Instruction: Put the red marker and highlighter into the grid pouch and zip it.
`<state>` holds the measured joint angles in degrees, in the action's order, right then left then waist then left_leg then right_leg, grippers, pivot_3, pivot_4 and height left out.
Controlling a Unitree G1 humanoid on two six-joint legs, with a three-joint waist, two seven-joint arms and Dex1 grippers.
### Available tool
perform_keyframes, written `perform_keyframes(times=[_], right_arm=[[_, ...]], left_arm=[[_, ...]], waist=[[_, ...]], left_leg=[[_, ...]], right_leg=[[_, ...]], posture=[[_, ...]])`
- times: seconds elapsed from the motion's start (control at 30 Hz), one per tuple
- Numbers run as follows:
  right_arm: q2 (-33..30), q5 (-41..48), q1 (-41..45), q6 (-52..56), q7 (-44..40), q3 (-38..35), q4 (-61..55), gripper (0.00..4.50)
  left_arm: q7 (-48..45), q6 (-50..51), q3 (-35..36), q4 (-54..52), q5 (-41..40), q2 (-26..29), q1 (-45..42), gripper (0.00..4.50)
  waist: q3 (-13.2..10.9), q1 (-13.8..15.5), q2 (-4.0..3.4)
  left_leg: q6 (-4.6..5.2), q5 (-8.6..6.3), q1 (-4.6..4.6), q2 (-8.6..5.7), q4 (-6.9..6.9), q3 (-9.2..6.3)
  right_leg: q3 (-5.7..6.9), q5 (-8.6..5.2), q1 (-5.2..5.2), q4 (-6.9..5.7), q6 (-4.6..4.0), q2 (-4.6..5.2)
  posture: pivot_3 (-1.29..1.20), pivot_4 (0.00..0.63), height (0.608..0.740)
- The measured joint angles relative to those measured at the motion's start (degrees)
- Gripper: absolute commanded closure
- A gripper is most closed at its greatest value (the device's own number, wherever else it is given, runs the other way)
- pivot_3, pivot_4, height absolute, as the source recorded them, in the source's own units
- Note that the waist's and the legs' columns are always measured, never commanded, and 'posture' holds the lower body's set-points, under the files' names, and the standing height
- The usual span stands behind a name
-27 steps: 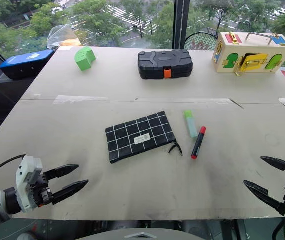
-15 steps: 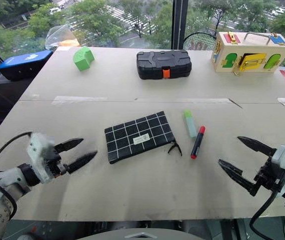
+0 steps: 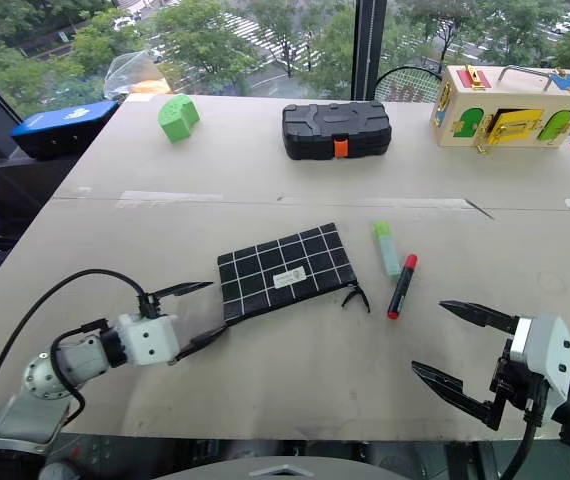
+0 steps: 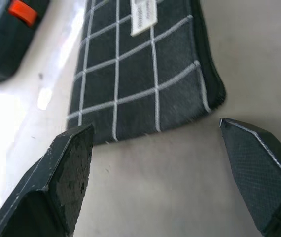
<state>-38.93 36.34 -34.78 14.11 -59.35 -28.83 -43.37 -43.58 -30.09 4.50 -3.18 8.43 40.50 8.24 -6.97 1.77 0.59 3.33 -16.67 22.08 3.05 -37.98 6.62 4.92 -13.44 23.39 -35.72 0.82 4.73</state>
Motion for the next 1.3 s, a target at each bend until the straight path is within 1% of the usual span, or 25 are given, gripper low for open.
perform_keyframes(times=[0.1, 0.2, 0.23, 0.27, 0.33, 0.37, 0.4, 0.47, 0.5, 0.57, 0.63, 0.67, 0.73, 0.77, 0.83, 0.87, 0.9, 0.97, 1.03, 1.07, 1.1, 1.17, 1.2, 1.3], right_arm=[[0.5, -0.8, 0.0, -1.0, 0.3, 0.8, 0.0, 0.0], [0.9, -1.6, 0.4, -1.8, 0.9, 1.0, 0.6, 0.0], [1.1, -2.0, 0.8, -2.0, 1.1, 1.1, 1.1, 0.0], [1.1, -2.1, 0.9, -2.1, 1.2, 1.2, 1.3, 0.0], [1.3, -2.4, 1.1, -2.3, 1.4, 1.6, 1.6, 0.0], [1.4, -2.5, 1.1, -2.6, 1.5, 1.9, 1.7, 0.0], [1.8, -2.8, 1.2, -3.0, 1.8, 2.2, 1.7, 0.0], [2.4, -3.3, 1.4, -3.1, 3.0, 3.2, 1.7, 0.0], [3.0, -3.7, 1.4, -3.1, 3.8, 3.8, 1.6, 0.0], [3.7, -4.8, 1.8, -3.1, 5.5, 4.8, 1.6, 0.0], [4.5, -7.1, 2.8, -2.5, 8.8, 6.5, 1.2, 0.0], [4.5, -8.3, 4.6, 0.4, 12.2, 8.7, 0.1, 0.0], [4.5, -8.5, 6.8, 4.6, 16.0, 11.6, -1.9, 0.0], [4.2, -8.4, 8.9, 8.8, 19.2, 13.5, -3.8, 0.0], [3.9, -7.8, 15.6, 18.3, 25.8, 17.6, -6.7, 0.0], [4.8, -6.9, 18.9, 21.8, 28.3, 18.9, -6.7, 0.0], [7.6, -4.5, 24.5, 28.2, 32.4, 20.5, -5.8, 0.0], [13.5, -0.4, 33.5, 37.3, 38.7, 22.6, -2.7, 0.0], [18.2, 1.7, 40.8, 44.4, 43.9, 24.3, 1.2, 0.0], [19.1, 2.0, 42.4, 46.0, 45.2, 24.5, 2.2, 0.0], [21.6, 2.7, 45.3, 49.2, 47.7, 23.9, 4.7, 0.0], [24.6, 3.6, 48.9, 52.1, 50.4, 22.9, 7.7, 0.0], [26.7, 5.0, 51.1, 54.2, 51.9, 21.4, 9.2, 0.0], [29.4, 9.0, 55.6, 58.3, 53.5, 18.6, 10.4, 0.0]], left_arm=[[2.7, 1.1, -2.9, 0.2, 3.0, -2.1, -3.0, 0.33], [4.1, 1.6, -4.8, 1.0, 4.3, -2.8, -5.3, 0.33], [4.6, 1.7, -5.8, 1.7, 4.9, -3.0, -6.5, 0.9], [4.7, 1.9, -6.4, 2.0, 5.2, -3.0, -7.0, 1.21], [4.9, 2.1, -7.9, 3.0, 5.6, -3.3, -7.9, 2.11], [5.0, 2.2, -8.8, 3.8, 5.7, -3.5, -8.4, 2.48], [5.1, 2.4, -9.5, 4.2, 5.7, -3.7, -9.0, 3.09], [4.9, 3.4, -9.4, 4.3, 5.3, -3.6, -10.3, 4.08], [4.9, 3.8, -9.2, 4.3, 4.7, -3.6, -10.5, 4.44], [4.5, 5.3, -9.0, 4.3, 3.4, -3.6, -10.6, 4.44], [3.7, 8.9, -8.7, 3.7, 0.9, -4.1, -10.5, 4.44], [3.3, 13.5, -8.2, 2.8, -1.9, -5.1, -10.4, 4.44], [3.0, 18.4, -7.8, 0.5, -4.5, -5.9, -10.4, 4.44], [2.7, 21.9, -7.3, -1.5, -6.2, -6.0, -10.3, 4.44], [2.7, 27.4, -6.3, -5.3, -8.5, -5.9, -11.4, 4.44], [2.7, 28.9, -6.1, -6.3, -8.9, -5.9, -12.2, 4.44], [2.7, 31.0, -5.5, -7.8, -9.6, -5.9, -12.7, 4.44], [2.9, 34.4, -5.4, -9.6, -10.4, -6.3, -14.3, 4.44], [3.2, 36.8, -5.5, -11.5, -10.9, -6.9, -15.2, 4.44], [3.2, 37.3, -5.7, -12.0, -10.9, -7.1, -15.3, 4.44], [3.3, 38.0, -5.6, -12.2, -10.9, -7.1, -15.1, 4.44], [3.3, 38.8, -5.8, -12.2, -10.9, -7.1, -15.2, 4.44], [3.4, 39.2, -5.9, -12.4, -10.9, -7.1, -15.2, 4.44], [3.4, 39.4, -6.4, -12.8, -10.6, -7.1, -15.4, 4.44]], waist=[[0.0, 0.4, 0.03], [0.1, 0.6, 0.0], [0.1, 0.7, -0.02], [0.1, 0.7, -0.03], [0.1, 0.6, -0.04], [0.1, 0.6, -0.03], [0.1, 0.6, -0.03], [0.1, 0.6, -0.16], [0.2, 0.6, -0.3], [0.3, 0.6, -0.46], [0.3, 0.6, -0.44], [0.3, 0.4, -0.42], [0.1, 0.3, -0.23], [0.1, 0.2, -0.04], [0.0, -0.2, 0.12], [0.0, -0.4, 0.19], [0.0, -0.7, 0.34], [0.0, -1.1, 0.34], [0.0, -1.1, 0.32], [0.0, -0.9, 0.32], [0.0, -0.9, 0.33], [0.0, -1.0, 0.29], [0.0, -1.0, 0.3], [0.0, -1.0, 0.27]], left_leg=[[0.01, 0.01, -0.02, 0.0, -0.06, -0.01], [0.04, 0.02, -0.04, 0.01, -0.11, -0.01], [0.04, 0.01, -0.07, 0.01, -0.15, -0.02], [0.06, 0.0, -0.08, 0.0, -0.19, -0.03], [0.08, -0.01, -0.12, 0.01, -0.22, -0.04], [0.08, -0.01, -0.13, 0.01, -0.22, -0.04], [0.08, -0.01, -0.13, 0.01, -0.23, -0.06], [0.08, -0.01, -0.13, 0.01, -0.25, -0.09], [0.09, -0.01, -0.13, 0.01, -0.26, -0.08], [0.13, -0.03, -0.14, 0.01, -0.26, -0.06], [0.13, -0.03, -0.12, 0.01, -0.27, -0.08], [0.13, -0.03, -0.12, 0.02, -0.33, -0.07], [0.12, -0.02, -0.09, 0.05, -0.33, -0.1], [0.11, -0.02, -0.09, 0.08, -0.34, -0.12], [0.1, -0.02, -0.09, 0.09, -0.34, -0.14], [0.09, -0.01, -0.08, 0.09, -0.35, -0.15], [0.07, 0.0, -0.08, 0.09, -0.34, -0.18], [-0.02, 0.05, -0.04, 0.09, -0.35, -0.17], [-0.17, 0.14, -0.01, 0.09, -0.32, -0.18], [-0.19, 0.16, 0.03, 0.08, -0.32, -0.2], [-0.21, 0.17, 0.04, 0.07, -0.33, -0.2], [-0.22, 0.17, 0.14, 0.07, -0.33, -0.19], [-0.22, 0.17, 0.15, 0.07, -0.33, -0.19], [-0.22, 0.17, 0.15, 0.07, -0.33, -0.16]], right_leg=[[0.01, -0.01, -0.02, -0.08, 0.02, -0.06], [0.02, -0.01, -0.08, -0.09, 0.02, -0.09], [0.07, -0.01, -0.15, -0.09, 0.02, -0.09], [0.07, -0.01, -0.17, -0.09, 0.03, -0.1], [0.08, -0.01, -0.23, -0.09, 0.04, -0.11], [0.08, -0.02, -0.24, -0.1, 0.05, -0.12], [0.1, -0.02, -0.25, -0.1, 0.05, -0.12], [0.14, -0.02, -0.27, -0.11, 0.05, -0.11], [0.12, -0.02, -0.27, -0.1, 0.05, -0.11], [0.1, -0.02, -0.27, -0.11, 0.06, -0.11], [0.13, -0.03, -0.27, -0.11, 0.08, -0.14], [0.12, -0.05, -0.26, -0.16, 0.12, -0.15], [0.13, -0.06, -0.25, -0.17, 0.13, -0.18], [0.15, -0.01, -0.25, -0.18, 0.05, -0.21], [0.15, -0.01, -0.25, -0.18, 0.04, -0.22], [0.15, 0.0, -0.25, -0.18, 0.03, -0.22], [0.17, 0.01, -0.25, -0.18, 0.01, -0.23], [0.16, 0.02, -0.26, -0.21, 0.0, -0.26], [0.21, 0.02, -0.25, -0.22, 0.01, -0.29], [0.26, 0.03, -0.25, -0.22, 0.02, -0.29], [0.32, 0.13, -0.25, -0.22, 0.2, -0.39], [0.32, 0.14, -0.22, -0.17, 0.22, -0.58], [0.33, 0.14, -0.22, -0.16, 0.23, -0.59], [0.43, 0.15, -0.21, -0.16, 0.25, -0.61]], posture=[[0.0, 0.15, 0.74], [0.0, 0.15, 0.74], [0.0, 0.15, 0.74], [0.0, 0.15, 0.74], [0.0, 0.15, 0.74], [0.0, 0.15, 0.74], [0.0, 0.15, 0.74], [0.0, 0.15, 0.74], [0.0, 0.15, 0.74], [0.0, 0.15, 0.74], [0.0, 0.15, 0.74], [0.0, 0.15, 0.74], [0.0, 0.15, 0.74], [0.0, 0.15, 0.74], [0.0, 0.15, 0.74], [0.0, 0.15, 0.74], [0.0, 0.15, 0.74], [0.0, 0.15, 0.74], [0.0, 0.15, 0.74], [0.0, 0.15, 0.74], [0.0, 0.15, 0.74], [0.0, 0.15, 0.74], [0.0, 0.15, 0.74], [0.0, 0.15, 0.74]])
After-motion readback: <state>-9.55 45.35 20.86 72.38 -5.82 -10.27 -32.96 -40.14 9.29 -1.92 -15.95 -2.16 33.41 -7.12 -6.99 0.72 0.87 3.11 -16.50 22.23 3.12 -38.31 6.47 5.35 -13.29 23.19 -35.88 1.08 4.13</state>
